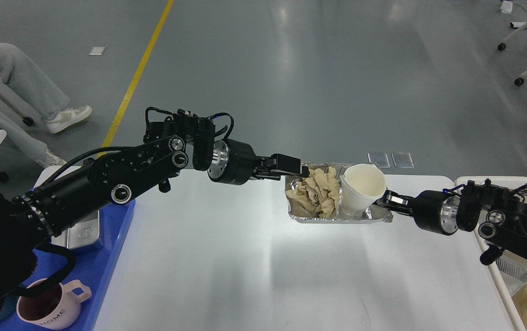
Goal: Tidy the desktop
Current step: 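Lift the foil tray with the right gripper and tip it into the white bin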
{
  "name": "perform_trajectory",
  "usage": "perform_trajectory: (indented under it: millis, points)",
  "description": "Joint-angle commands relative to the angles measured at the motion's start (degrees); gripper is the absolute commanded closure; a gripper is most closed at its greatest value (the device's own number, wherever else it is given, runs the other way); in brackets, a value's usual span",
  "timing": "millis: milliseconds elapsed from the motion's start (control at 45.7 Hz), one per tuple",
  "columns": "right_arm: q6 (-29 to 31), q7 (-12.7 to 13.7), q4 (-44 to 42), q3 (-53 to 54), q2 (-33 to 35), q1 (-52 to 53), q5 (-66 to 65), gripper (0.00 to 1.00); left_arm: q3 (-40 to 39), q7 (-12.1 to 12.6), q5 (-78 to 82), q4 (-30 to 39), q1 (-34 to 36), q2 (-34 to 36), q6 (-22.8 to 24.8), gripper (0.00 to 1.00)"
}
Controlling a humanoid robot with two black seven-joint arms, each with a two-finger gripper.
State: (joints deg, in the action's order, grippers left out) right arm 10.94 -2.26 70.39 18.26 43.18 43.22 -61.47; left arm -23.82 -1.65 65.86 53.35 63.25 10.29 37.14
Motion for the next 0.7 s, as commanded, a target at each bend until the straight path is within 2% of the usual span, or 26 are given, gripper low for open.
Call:
perform_trajectory:
  millis: [0,131,306,679]
  points:
    - [-1.97,0.50,-1.66,1.95,2.96,-1.82,4.07,1.00,-3.77,0.07,-2.48,0.00,-0.06,2.27,-0.75,0.18]
    - [-3.73,1.03,-4.03,4.76,7.35,-5.16,11.10,1.00,-6.68,0.07,-5.21,-0.09,-0.32,4.65,-3.38,0.17]
    - [-4.79,1.12,-12.11,7.40,9.64,-8.94,16.72,1.00,-8.96,-0.02,-8.72,-0.09,-1.99,8.25,-9.18,0.16]
    - [-4.52,0.77,-31.19,7.76,8.94,-16.58,30.44,1.00,-15.82,-0.02,-12.42,-0.18,-8.23,10.63,-19.29,0.15]
